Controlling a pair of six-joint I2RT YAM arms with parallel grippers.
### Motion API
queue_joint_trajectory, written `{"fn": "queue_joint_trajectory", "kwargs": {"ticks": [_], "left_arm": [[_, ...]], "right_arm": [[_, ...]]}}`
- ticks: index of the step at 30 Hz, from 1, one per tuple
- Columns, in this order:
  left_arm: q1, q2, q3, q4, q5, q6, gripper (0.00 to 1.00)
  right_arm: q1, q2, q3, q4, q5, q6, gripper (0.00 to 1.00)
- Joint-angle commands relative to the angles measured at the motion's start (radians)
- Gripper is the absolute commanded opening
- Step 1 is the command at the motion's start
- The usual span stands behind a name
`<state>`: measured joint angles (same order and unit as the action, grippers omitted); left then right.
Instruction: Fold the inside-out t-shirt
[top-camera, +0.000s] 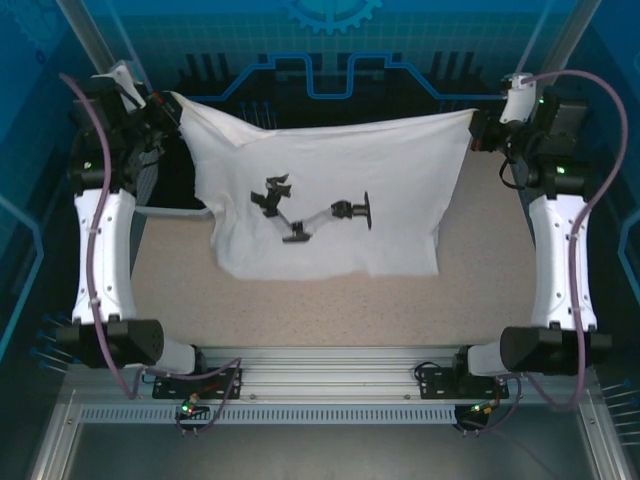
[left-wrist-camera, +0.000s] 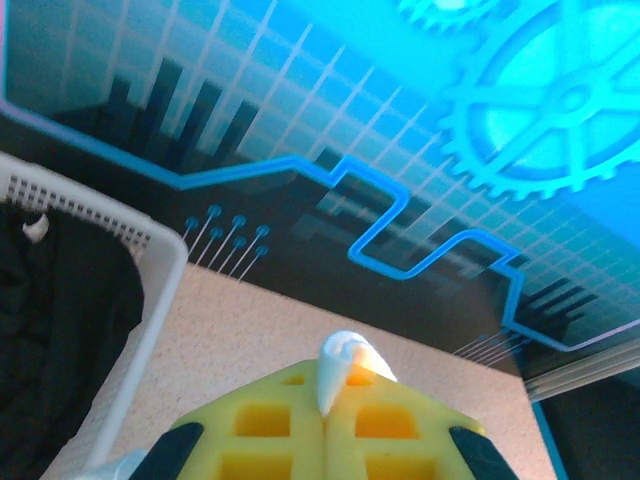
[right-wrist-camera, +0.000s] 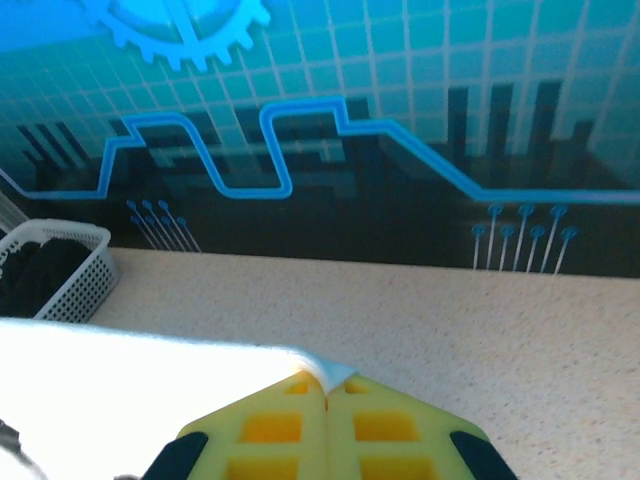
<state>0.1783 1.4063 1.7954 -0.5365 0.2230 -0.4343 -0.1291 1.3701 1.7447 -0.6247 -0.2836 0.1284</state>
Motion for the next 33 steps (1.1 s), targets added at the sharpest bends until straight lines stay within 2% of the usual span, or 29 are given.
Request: {"fn": "queue_joint_trajectory", "kwargs": {"ticks": [1, 9, 15, 19, 23, 28, 33], "left_arm": [[0.0, -0.205, -0.002, 0.103, -0.021, 0.029, 0.0], [0.0, -0.483, 0.038, 0.12, -0.017, 0.036, 0.0], [0.0, -0.521, 0.155, 0.136, -0.035, 0.054, 0.0], [0.0, -0.453, 0.188, 0.166, -0.035, 0.053, 0.0], [0.0, -0.33, 0.139, 0.227, -0.01, 0.017, 0.0], [-0.027, -0.146, -0.039, 0.449, -0.003, -0.053, 0.0], [-0.109, 0.145, -0.063, 0.527, -0.037, 0.019, 0.01]], "right_arm": [[0.009, -0.151, 0.04, -0.009, 0.068, -0.036, 0.0], [0.005, -0.415, 0.084, -0.09, 0.163, -0.06, 0.0], [0.005, -0.463, 0.223, -0.149, 0.205, -0.094, 0.0], [0.005, -0.429, 0.257, -0.13, 0.255, -0.13, 0.0], [0.005, -0.347, 0.228, -0.09, 0.254, -0.151, 0.0], [0.005, -0.239, 0.034, 0.104, 0.277, -0.17, 0.0], [0.02, -0.049, -0.157, 0.365, 0.32, -0.162, 0.0]]}}
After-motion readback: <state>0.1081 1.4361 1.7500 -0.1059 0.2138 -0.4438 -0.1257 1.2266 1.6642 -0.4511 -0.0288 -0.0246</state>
